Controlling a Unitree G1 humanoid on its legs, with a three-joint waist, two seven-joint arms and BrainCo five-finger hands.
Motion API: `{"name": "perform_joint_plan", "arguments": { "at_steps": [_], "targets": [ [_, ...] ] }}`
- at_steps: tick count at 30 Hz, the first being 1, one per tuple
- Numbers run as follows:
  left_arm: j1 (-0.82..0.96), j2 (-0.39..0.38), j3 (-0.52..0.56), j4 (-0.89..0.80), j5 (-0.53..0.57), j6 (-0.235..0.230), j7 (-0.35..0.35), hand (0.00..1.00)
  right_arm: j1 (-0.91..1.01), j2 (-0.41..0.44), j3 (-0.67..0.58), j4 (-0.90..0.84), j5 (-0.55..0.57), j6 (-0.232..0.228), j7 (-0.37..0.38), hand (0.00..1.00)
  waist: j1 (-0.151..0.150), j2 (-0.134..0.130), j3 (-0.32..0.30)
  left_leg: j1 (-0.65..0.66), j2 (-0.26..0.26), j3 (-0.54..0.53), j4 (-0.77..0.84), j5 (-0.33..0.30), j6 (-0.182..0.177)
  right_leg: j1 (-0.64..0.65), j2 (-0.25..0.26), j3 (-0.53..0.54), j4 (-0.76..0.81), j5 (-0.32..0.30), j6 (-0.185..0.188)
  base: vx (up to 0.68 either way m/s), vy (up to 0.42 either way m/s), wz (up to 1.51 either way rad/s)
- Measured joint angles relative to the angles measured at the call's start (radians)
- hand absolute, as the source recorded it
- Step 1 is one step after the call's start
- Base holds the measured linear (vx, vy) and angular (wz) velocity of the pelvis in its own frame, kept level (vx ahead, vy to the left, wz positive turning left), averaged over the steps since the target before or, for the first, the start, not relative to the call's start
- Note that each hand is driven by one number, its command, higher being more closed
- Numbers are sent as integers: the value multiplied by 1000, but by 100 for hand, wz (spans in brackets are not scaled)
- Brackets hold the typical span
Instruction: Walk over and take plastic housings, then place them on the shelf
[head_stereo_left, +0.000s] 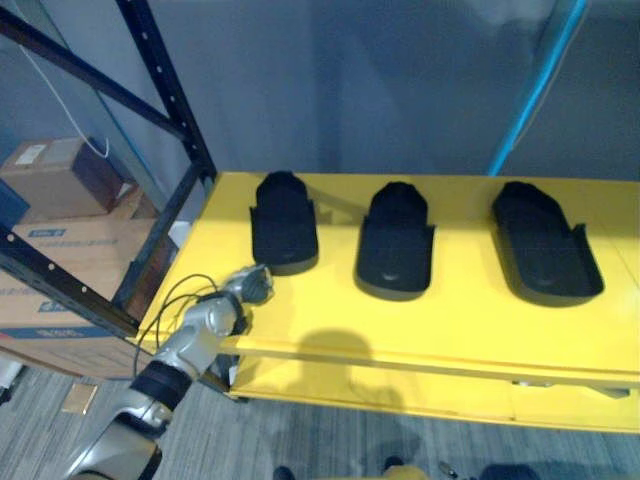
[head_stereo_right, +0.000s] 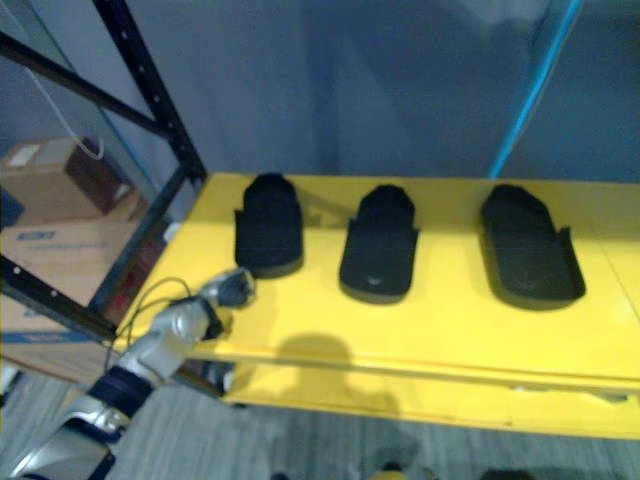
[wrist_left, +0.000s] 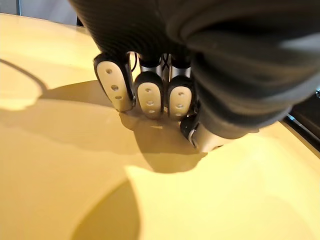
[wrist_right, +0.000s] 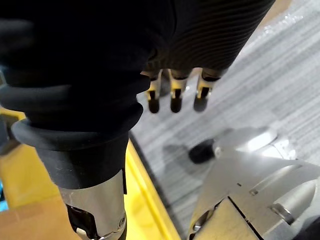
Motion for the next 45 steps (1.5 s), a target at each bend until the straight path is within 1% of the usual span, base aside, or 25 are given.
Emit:
{"name": "perform_joint_plan", "arguments": {
  "at_steps": [3, 4, 6, 7, 9, 11, 13, 14, 15, 16, 17, 18, 19, 21, 23, 24, 25, 27, 30, 32, 35, 37, 39, 42, 45],
  "targets": [
    [0, 0, 1, -6, -20, 1, -4, 100, 0, 0, 0, 0, 0, 0, -1, 0, 1, 5, 3, 0, 0, -1, 0, 0, 0, 1, 0, -1, 0, 0, 0, 0, 0, 0],
    [2, 0, 4, -25, -43, 6, -23, 0, 0, 0, 0, 0, 0, 0, -2, 0, 2, 6, 4, 0, -1, -3, 0, 0, 0, 1, 0, -2, 0, 0, 1, 10, 1, 4],
    [21, 1, 5, -95, -96, 11, -54, 0, 0, 0, -1, -1, 0, 0, -2, 0, 3, 7, 4, -1, -1, -7, 0, 0, 0, 3, -1, -6, 0, -1, 2, 13, 1, 6],
    [42, 1, 9, -168, -154, 13, -74, 0, 0, 0, -2, -2, 0, -1, -3, 0, 4, 7, 4, -2, -2, -12, 0, 0, 0, 4, -1, -9, 1, -1, 3, 14, 0, 6],
    [71, 1, 16, -282, -200, 13, -95, 0, 1, 0, -6, -1, 0, -4, -4, 0, 7, 8, 3, -5, -2, -22, 0, 0, 0, 5, -2, -10, 4, -1, 6, 28, 2, 10],
    [105, 1, 65, -413, -298, 7, -127, 0, 1, 0, -18, 3, 0, -16, -4, 0, 12, 14, 2, -15, -2, -28, 0, 1, 1, 0, -2, -12, 7, -2, 8, 36, 6, 9],
    [129, 1, 137, -551, -420, 1, -177, 0, 3, 0, -53, 14, 2, -21, -10, 0, 30, 22, -2, -16, -2, -35, 0, 3, 2, 2, -2, -14, 13, -2, 9, 10, 3, 9],
    [130, 1, 152, -579, -444, -7, -186, 0, 2, -2, -55, 19, 2, -22, -16, 0, 34, 25, -4, -16, -2, -40, 0, 4, 4, 2, -2, -16, 16, -2, 9, -5, 15, 25],
    [133, 2, 188, -636, -512, -31, -198, 0, 2, -3, -63, 30, 2, -23, -24, 0, 38, 32, -9, -19, -2, -55, 0, 7, 5, 5, -2, -24, 25, -3, 8, -14, 13, 23],
    [134, 2, 202, -653, -542, -42, -201, 0, 0, -3, -64, 34, 3, -24, -25, 0, 43, 35, -10, -19, -2, -56, 0, 8, 5, 4, -3, -27, 29, -5, 7, -27, 7, 21],
    [134, 2, 225, -683, -602, -56, -202, 0, 0, -3, -66, 43, 7, -25, -25, 0, 58, 40, -14, -19, -2, -59, 0, 10, 6, 2, -4, -30, 38, -10, 6, -29, -6, 7],
    [134, 2, 237, -695, -630, -65, -202, 0, -1, -3, -68, 47, 10, -25, -25, 0, 60, 42, -15, -19, -1, -62, 0, 11, 6, 3, -4, -32, 40, -11, 5, -55, -8, 15],
    [136, 3, 272, -719, -697, -84, -197, 0, -3, -2, -72, 48, 12, -25, -26, 0, 65, 45, -17, -22, -3, -72, 0, 16, 8, 4, -5, -37, 43, -16, 8, -59, -7, 16],
    [138, 3, 319, -730, -735, -101, -168, 0, -8, -2, -71, 48, 12, -25, -27, 0, 66, 46, -22, -30, -3, -78, 0, 24, 10, -1, -6, -41, 50, -22, 15, -79, -16, 15],
    [142, 3, 369, -726, -735, -106, -99, 0, -7, -2, -71, 49, 23, -26, -34, 0, 71, 45, -30, -33, 1, -78, 0, 31, 11, -5, -3, -40, 52, -22, 15, -71, -22, 4],
    [143, 2, 384, -720, -735, -107, -84, 0, -5, -2, -71, 49, 32, -26, -38, 0, 72, 44, -33, -33, 2, -78, 0, 33, 11, -5, -3, -40, 52, -22, 15, -63, -21, -2],
    [148, 2, 422, -697, -735, -106, -52, 0, 2, -2, -71, 49, 32, -26, -46, 0, 73, 36, -40, -33, 3, -77, 0, 35, 11, -6, -2, -39, 51, -21, 15, -45, -13, -1],
    [156, 1, 455, -663, -733, -100, -41, 0, 11, -2, -70, 49, 32, -26, -47, 0, 75, 31, -53, -34, 4, -77, -1, 36, 11, -7, -1, -38, 51, -20, 18, -34, -6, -2],
    [161, 1, 470, -574, -719, -68, -30, 0, 29, 4, -69, 50, 31, -22, -46, 0, 85, 13, -70, -35, 4, -74, -1, 37, 12, -11, -2, -36, 50, -16, 17, 0, 0, 0],
    [161, 1, 466, -483, -610, -40, -31, 0, 29, 10, -69, 50, 31, -18, -46, 0, 84, -4, -74, -37, 4, -71, -1, 39, 14, -12, -4, -32, 49, -12, 14, -31, 2, -3],
    [149, 4, 458, -349, -502, -36, -29, 0, 30, 18, -69, 45, 31, -11, -45, 0, 83, -13, -73, -28, 0, -61, 0, 38, 14, 0, -2, -34, 27, -2, 9, -18, 31, -7],
    [107, 35, 402, -217, -387, -34, -22, 0, 37, 24, -69, 40, 31, -1, -44, 0, 83, -15, -73, -20, 0, -51, -1, 29, 11, 5, -2, -29, 18, 2, 8, -6, 11, -10],
    [64, 69, 353, -147, -335, -33, -22, 0, 42, 25, -68, 37, 31, 4, -42, 0, 83, -13, -72, -17, 0, -50, -1, 27, 11, 7, -3, -29, 14, 1, 8, 1, 3, -3],
    [-13, 102, 329, -75, -288, -31, -22, 0, 44, 25, -69, 29, 31, 10, -32, 0, 77, -9, -69, -15, 0, -49, 0, 23, 8, 10, -1, -27, 7, 1, 7, 25, -3, -2],
    [-59, 145, 292, -34, -240, -39, -22, 0, 40, 24, -69, 22, 30, 15, -19, 0, 61, -6, -67, -5, 0, -46, 0, 22, 7, 21, 0, -26, 3, 2, 7, 64, -3, -5]
  ]
}}
